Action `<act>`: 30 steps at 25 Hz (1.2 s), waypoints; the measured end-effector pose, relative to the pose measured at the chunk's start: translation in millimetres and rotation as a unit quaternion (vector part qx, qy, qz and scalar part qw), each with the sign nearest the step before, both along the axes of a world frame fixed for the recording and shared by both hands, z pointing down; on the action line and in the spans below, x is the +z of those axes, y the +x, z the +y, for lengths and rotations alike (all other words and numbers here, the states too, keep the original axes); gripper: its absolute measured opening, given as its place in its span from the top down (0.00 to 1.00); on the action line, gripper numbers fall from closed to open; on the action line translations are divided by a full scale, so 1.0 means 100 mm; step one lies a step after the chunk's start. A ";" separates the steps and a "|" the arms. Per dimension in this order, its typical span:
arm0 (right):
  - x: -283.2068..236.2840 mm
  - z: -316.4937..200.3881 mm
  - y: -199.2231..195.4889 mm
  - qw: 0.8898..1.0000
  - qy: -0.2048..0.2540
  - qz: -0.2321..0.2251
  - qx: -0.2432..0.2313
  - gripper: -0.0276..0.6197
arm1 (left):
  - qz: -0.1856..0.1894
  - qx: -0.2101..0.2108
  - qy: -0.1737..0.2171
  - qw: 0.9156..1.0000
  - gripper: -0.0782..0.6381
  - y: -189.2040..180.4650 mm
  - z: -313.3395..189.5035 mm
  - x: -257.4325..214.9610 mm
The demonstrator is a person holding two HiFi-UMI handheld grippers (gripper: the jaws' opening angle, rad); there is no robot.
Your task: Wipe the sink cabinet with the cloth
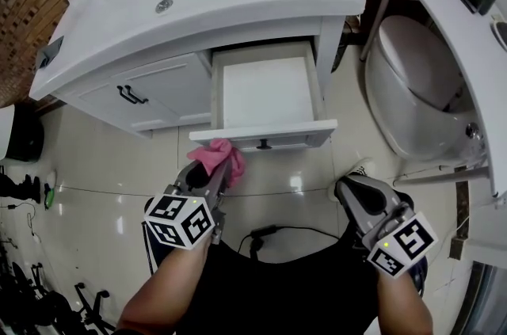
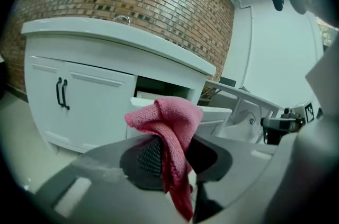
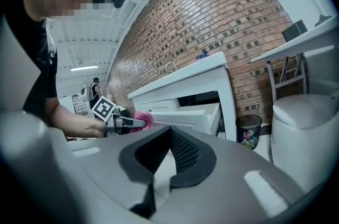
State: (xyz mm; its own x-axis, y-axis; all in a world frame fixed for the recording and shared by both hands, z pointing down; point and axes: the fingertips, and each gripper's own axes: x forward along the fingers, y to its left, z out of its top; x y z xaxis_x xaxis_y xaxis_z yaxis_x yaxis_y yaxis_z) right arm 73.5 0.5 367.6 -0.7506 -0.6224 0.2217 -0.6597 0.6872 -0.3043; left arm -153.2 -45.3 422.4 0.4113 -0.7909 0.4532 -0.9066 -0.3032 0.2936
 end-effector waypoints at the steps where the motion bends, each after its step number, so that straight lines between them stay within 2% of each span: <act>1: 0.00 -0.01 -0.01 1.000 0.000 0.001 -0.001 0.95 | -0.004 -0.006 0.005 1.000 0.74 -0.07 0.00 -0.03; 4: 0.00 -0.05 -0.06 1.000 0.000 0.003 -0.002 0.95 | -0.008 -0.012 0.011 1.000 0.74 -0.15 -0.05 -0.04; 9: 0.01 -0.07 -0.16 1.000 -0.002 0.007 -0.010 0.95 | 0.006 -0.006 0.011 1.000 0.74 -0.07 -0.12 -0.02; 19: -0.01 -0.07 -0.15 1.000 -0.001 0.009 -0.010 0.95 | 0.028 0.041 0.017 0.999 0.74 0.39 -0.13 -0.09; 30: 0.00 -0.09 -0.03 1.000 -0.002 0.005 0.000 0.95 | 0.031 0.087 0.020 0.996 0.74 0.92 -0.19 -0.09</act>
